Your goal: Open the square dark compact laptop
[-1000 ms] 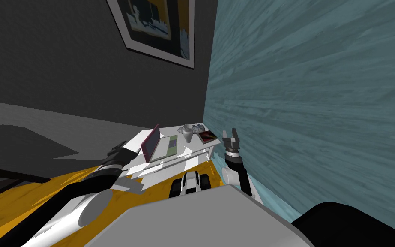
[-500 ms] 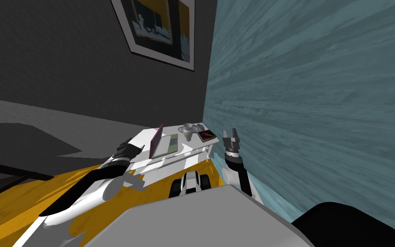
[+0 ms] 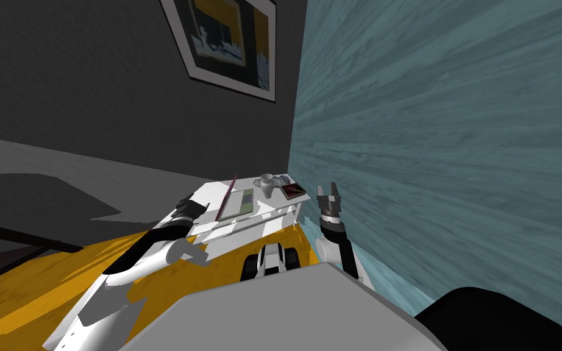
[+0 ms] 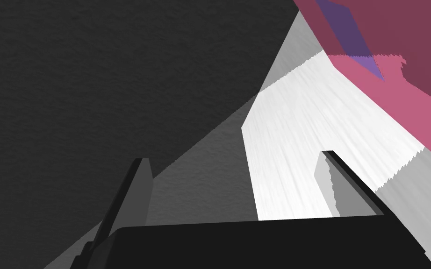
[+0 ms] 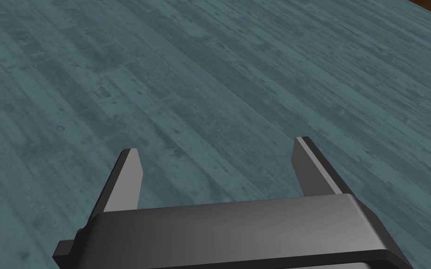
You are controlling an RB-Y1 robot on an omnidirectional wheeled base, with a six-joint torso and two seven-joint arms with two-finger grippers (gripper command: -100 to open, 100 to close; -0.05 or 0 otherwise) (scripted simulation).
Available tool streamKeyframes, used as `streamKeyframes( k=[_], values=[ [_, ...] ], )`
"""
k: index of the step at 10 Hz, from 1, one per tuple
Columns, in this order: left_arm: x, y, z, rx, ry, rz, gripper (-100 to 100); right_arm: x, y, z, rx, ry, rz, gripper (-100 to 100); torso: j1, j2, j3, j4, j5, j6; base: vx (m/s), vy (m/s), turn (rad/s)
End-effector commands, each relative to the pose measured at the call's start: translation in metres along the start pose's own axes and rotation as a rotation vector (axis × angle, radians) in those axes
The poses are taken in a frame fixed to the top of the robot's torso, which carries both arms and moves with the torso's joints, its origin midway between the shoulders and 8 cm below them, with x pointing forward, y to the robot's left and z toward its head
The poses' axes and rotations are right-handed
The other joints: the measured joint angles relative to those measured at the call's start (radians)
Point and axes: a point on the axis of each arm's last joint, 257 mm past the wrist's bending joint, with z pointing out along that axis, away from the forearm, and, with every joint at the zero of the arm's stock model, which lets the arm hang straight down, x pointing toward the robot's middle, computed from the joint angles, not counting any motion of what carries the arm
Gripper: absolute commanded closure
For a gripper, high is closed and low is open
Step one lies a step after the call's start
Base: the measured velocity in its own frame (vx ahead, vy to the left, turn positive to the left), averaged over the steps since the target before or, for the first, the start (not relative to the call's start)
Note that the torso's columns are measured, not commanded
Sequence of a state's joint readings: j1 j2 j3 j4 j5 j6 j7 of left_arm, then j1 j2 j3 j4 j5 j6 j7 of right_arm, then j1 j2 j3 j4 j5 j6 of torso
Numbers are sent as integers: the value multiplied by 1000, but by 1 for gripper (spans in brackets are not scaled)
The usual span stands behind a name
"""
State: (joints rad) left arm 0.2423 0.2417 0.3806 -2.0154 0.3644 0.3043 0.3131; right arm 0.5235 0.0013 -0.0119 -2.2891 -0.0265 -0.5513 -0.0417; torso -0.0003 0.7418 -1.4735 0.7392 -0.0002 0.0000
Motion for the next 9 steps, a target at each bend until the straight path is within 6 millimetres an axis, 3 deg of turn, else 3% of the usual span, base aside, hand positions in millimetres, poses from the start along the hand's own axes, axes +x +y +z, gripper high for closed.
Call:
streamKeyframes(
  k=[1,2,3,5,7,8,9],
  values=[
    [0,8,18,-8,-3,-21,-100,0,0,0,0,0,0,0,0,-3,-2,-1,0,0,-23,-10,0],
    [-11,22,19,-35,-23,-25,-100,0,0,0,0,0,0,0,0,-7,-4,-2,0,0,2,-6,1],
    [-2,7,34,3,1,7,-100,0,0,0,0,0,0,0,1,-8,-5,-2,0,0,-90,-25,-2],
    [-1,17,53,-12,-5,-19,-100,0,0,0,0,0,0,0,0,0,0,0,0,0,-100,-13,-5],
    [-11,33,57,-43,-27,-27,-100,0,0,0,0,0,0,0,1,-7,-4,-2,0,0,-11,0,0],
    [-4,17,71,-5,-6,7,-100,0,0,0,0,0,0,0,1,-8,-5,-2,0,0,-115,-19,-4],
    [-1,19,80,-9,-6,-4,-100,0,0,0,0,0,0,0,0,-1,-1,-1,0,0,-135,-19,-6]
  ],
)
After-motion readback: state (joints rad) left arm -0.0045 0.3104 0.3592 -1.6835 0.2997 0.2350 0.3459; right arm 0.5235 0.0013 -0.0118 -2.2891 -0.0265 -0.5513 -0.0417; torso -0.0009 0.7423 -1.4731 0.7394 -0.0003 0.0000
